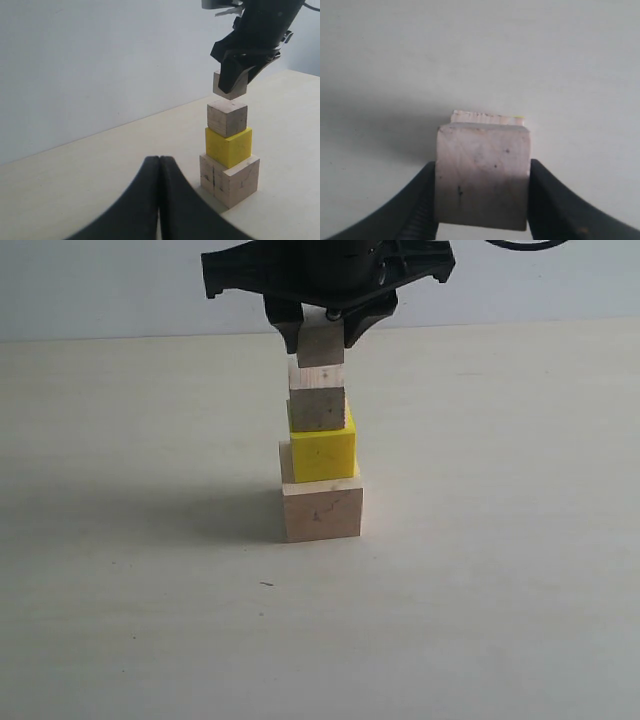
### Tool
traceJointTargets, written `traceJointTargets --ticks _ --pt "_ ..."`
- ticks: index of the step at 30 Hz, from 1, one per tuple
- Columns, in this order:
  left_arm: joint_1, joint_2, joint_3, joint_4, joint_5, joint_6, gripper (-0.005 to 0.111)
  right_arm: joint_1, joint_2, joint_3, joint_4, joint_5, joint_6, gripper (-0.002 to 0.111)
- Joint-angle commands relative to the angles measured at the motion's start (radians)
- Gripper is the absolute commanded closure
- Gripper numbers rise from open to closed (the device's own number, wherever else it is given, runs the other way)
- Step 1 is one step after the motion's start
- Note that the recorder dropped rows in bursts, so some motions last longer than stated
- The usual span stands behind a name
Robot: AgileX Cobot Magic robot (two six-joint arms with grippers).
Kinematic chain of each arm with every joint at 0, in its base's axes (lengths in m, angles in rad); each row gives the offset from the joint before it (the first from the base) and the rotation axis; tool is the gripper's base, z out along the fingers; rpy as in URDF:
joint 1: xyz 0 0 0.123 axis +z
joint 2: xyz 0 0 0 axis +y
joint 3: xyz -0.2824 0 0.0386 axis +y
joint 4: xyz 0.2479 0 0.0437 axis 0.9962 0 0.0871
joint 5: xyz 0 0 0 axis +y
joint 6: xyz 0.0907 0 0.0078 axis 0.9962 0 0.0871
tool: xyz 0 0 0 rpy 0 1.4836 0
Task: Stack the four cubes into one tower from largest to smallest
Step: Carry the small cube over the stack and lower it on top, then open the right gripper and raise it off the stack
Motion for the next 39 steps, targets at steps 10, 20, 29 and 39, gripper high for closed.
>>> traceJointTargets --ticks 10,20,29,39 --pt "0.003 -0.007 0.003 -0.002 -0.007 -0.007 0.106 -0.023 0.038 0.004 0.021 -0.014 0.003 0.108" --pt "0.003 -0.007 0.003 -0.002 -0.007 -0.007 0.106 -0.033 0.048 0.004 0.057 -0.01 -0.007 0.108" --pt "0.003 -0.007 0.003 -0.002 -0.007 -0.007 0.106 -0.033 0.053 0.004 0.06 0.01 -0.028 0.078" --pt "0.003 -0.007 0.003 -0.003 -0.008 -0.007 0.106 -0.033 -0.022 0.004 0.044 -0.022 -0.061 0.004"
